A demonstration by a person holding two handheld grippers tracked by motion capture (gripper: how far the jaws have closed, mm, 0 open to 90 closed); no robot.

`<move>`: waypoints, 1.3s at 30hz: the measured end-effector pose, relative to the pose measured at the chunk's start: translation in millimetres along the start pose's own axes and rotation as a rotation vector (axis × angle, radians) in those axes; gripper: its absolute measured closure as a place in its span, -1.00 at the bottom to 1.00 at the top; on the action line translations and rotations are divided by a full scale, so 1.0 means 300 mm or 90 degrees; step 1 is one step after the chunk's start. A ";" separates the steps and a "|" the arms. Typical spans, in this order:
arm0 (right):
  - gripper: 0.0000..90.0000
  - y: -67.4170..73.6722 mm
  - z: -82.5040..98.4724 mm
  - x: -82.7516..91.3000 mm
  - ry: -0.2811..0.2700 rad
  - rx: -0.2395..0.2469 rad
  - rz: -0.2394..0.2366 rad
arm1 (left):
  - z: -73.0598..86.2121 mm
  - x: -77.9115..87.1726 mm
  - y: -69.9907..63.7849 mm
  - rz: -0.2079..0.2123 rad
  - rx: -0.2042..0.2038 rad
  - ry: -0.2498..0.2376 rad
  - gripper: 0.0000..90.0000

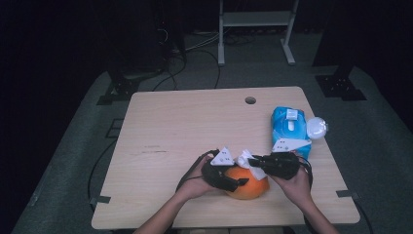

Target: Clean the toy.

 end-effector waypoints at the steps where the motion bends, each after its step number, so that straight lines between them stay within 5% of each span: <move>1: 0.83 -0.005 0.003 -0.007 0.003 0.000 -0.002 | -0.002 0.003 0.003 0.001 0.001 -0.001 -0.26; 5: 0.83 -0.005 0.031 -0.007 0.004 -0.013 -0.010 | -0.010 0.027 0.010 0.038 0.014 -0.015 -0.35; 8: 0.83 -0.004 0.060 0.014 0.004 -0.016 -0.007 | -0.010 0.048 0.025 0.037 0.016 -0.010 -0.47; 12: 0.83 -0.022 0.101 0.056 0.001 -0.041 -0.006 | 0.007 0.029 0.044 0.052 0.064 -0.001 -0.48; 15: 0.83 -0.029 0.107 0.069 0.008 -0.040 0.001 | 0.016 0.008 0.034 0.034 0.059 0.008 -0.39; 18: 0.83 -0.017 0.079 0.062 0.014 -0.019 0.014 | 0.014 0.007 0.022 0.003 0.028 0.018 -0.35; 21: 0.83 0.019 0.029 0.027 0.007 0.010 -0.011 | 0.016 0.012 0.010 -0.007 0.004 0.027 -0.34; 24: 0.83 0.034 0.010 0.000 0.024 0.037 -0.014 | 0.017 0.028 0.018 0.006 0.007 0.027 -0.36; 27: 0.83 0.040 0.029 -0.001 0.027 0.039 -0.023 | 0.015 0.042 0.030 0.045 0.043 0.016 -0.48; 31: 0.83 0.059 0.052 0.020 0.012 0.036 -0.040 | 0.015 0.037 0.028 0.064 0.055 0.017 -0.62; 34: 0.83 0.074 0.058 0.036 0.012 0.045 -0.047 | 0.028 0.020 0.018 0.081 0.049 0.019 -0.50; 37: 0.83 0.075 0.059 0.049 0.022 0.052 -0.041 | 0.031 0.013 0.011 0.063 0.040 0.019 -0.32; 39: 0.82 0.076 0.043 0.049 0.025 0.059 -0.030 | 0.031 0.016 0.002 0.041 0.012 0.035 -0.25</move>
Point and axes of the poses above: each handheld gripper's, and its own axes: x roughly backward along the jaws, z roughly out of its underside, y roughly to its left, the point moved 8 cm from there along -x, roughly forward along the jaws, and after that the axes turned 14 degrees about x, right-handed, at the moved point
